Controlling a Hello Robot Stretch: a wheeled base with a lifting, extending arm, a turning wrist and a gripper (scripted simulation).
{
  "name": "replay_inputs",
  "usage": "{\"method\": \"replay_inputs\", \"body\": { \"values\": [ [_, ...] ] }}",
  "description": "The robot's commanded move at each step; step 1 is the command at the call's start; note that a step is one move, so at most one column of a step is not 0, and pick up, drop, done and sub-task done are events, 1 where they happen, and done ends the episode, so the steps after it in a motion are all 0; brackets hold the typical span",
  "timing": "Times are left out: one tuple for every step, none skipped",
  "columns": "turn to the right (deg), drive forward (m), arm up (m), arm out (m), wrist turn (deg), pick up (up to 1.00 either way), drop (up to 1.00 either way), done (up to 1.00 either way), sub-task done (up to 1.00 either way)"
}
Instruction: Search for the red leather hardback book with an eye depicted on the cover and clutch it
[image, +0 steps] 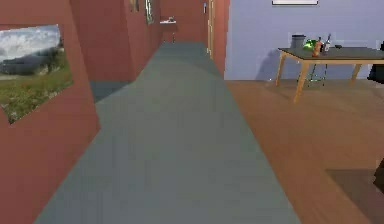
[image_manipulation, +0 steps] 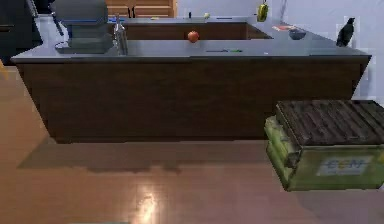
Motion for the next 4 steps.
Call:
{"method": "replay_inputs", "body": {
  "values": [
    [0.0, 1.00, 0.00, 0.00, 0.0, 0.00, 0.00, 0.00, 0.00],
    [0.0, 1.00, 0.00, 0.00, 0.0, 0.00, 0.00, 0.00, 0.00],
    [0.0, 1.00, 0.00, 0.00, 0.0, 0.00, 0.00, 0.00, 0.00],
    [0.0, 1.00, 0.00, 0.00, 0.0, 0.00, 0.00, 0.00, 0.00]
  ]
}}
